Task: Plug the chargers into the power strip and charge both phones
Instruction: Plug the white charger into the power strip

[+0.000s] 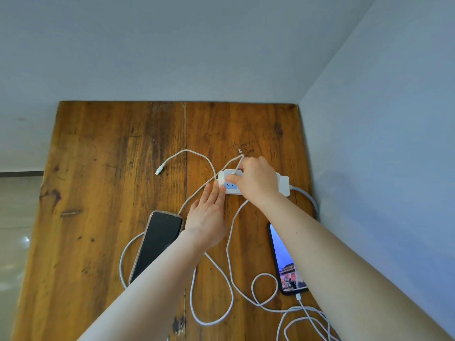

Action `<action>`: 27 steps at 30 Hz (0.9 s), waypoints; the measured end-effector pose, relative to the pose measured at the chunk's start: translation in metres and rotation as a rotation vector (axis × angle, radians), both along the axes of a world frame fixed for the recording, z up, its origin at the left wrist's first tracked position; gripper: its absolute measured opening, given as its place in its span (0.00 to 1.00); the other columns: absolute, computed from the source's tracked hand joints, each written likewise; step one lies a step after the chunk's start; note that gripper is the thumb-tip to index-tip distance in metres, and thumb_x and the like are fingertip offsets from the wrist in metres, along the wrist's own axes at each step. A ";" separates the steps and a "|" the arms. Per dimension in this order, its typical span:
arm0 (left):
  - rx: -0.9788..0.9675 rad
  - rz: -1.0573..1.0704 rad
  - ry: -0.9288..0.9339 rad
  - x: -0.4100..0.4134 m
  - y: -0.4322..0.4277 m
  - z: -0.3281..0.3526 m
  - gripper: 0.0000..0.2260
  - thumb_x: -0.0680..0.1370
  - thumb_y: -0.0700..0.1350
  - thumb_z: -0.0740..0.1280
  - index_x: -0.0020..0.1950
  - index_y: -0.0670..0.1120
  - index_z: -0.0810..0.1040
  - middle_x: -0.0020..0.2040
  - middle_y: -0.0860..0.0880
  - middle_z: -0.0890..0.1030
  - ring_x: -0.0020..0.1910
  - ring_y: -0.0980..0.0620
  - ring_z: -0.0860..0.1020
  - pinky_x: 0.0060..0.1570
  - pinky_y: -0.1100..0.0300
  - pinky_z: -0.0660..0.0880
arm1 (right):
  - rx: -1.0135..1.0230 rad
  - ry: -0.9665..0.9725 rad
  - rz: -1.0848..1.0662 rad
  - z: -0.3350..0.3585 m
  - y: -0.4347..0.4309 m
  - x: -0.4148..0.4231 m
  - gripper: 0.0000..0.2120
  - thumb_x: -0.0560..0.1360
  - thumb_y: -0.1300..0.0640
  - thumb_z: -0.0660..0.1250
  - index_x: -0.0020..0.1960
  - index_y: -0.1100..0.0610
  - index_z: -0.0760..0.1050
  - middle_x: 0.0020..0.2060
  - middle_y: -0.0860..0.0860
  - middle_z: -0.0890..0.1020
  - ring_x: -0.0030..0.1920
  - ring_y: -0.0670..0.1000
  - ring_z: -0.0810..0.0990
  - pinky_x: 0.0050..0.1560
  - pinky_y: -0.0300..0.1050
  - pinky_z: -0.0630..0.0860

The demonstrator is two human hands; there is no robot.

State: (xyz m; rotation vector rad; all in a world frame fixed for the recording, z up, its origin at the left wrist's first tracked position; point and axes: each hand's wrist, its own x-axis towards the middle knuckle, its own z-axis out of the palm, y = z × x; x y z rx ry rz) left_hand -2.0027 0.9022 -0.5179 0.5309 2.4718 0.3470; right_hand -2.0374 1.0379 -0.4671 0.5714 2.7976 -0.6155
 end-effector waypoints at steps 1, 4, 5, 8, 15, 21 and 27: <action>0.017 0.007 -0.013 0.000 -0.002 0.001 0.37 0.78 0.48 0.62 0.77 0.52 0.38 0.78 0.51 0.40 0.75 0.49 0.35 0.72 0.49 0.46 | 0.002 0.023 -0.048 0.000 -0.001 0.002 0.25 0.69 0.44 0.72 0.59 0.58 0.73 0.56 0.55 0.78 0.55 0.54 0.75 0.50 0.48 0.77; 0.067 0.023 0.042 0.006 -0.017 0.003 0.34 0.79 0.50 0.60 0.77 0.53 0.40 0.78 0.52 0.42 0.74 0.50 0.35 0.71 0.50 0.42 | 0.083 0.193 -0.096 0.004 -0.009 0.007 0.30 0.68 0.48 0.74 0.63 0.59 0.66 0.61 0.56 0.73 0.59 0.54 0.70 0.55 0.46 0.72; 0.080 0.042 0.083 0.010 -0.026 0.003 0.33 0.79 0.51 0.59 0.77 0.53 0.42 0.78 0.52 0.43 0.75 0.50 0.36 0.71 0.52 0.42 | 0.118 0.273 -0.049 0.005 -0.013 0.007 0.29 0.68 0.49 0.74 0.62 0.58 0.67 0.61 0.56 0.72 0.59 0.55 0.70 0.56 0.48 0.70; 0.100 0.183 0.161 0.016 -0.053 0.002 0.32 0.78 0.50 0.59 0.78 0.49 0.46 0.79 0.49 0.46 0.76 0.50 0.41 0.72 0.54 0.44 | 0.169 0.414 0.213 0.003 -0.036 -0.004 0.19 0.71 0.57 0.69 0.60 0.59 0.70 0.60 0.56 0.73 0.60 0.57 0.69 0.58 0.54 0.68; -0.080 0.467 0.109 0.018 -0.095 -0.001 0.41 0.74 0.61 0.62 0.78 0.46 0.44 0.78 0.42 0.46 0.76 0.43 0.46 0.72 0.48 0.53 | 0.246 0.084 0.628 -0.038 -0.095 -0.058 0.30 0.73 0.66 0.63 0.73 0.59 0.58 0.74 0.57 0.60 0.73 0.56 0.54 0.67 0.58 0.57; -0.096 0.505 0.093 0.029 -0.100 -0.005 0.44 0.72 0.61 0.65 0.77 0.44 0.45 0.75 0.41 0.56 0.72 0.42 0.56 0.66 0.51 0.64 | 0.446 0.034 0.762 -0.055 -0.118 -0.079 0.21 0.76 0.62 0.62 0.68 0.60 0.65 0.65 0.58 0.71 0.65 0.60 0.68 0.63 0.64 0.61; -0.090 0.542 0.072 0.027 -0.097 -0.007 0.44 0.71 0.59 0.68 0.77 0.44 0.48 0.70 0.42 0.62 0.66 0.43 0.61 0.59 0.52 0.70 | 0.429 0.003 0.852 -0.046 -0.114 -0.065 0.07 0.75 0.63 0.63 0.52 0.61 0.75 0.48 0.57 0.81 0.50 0.58 0.77 0.50 0.55 0.70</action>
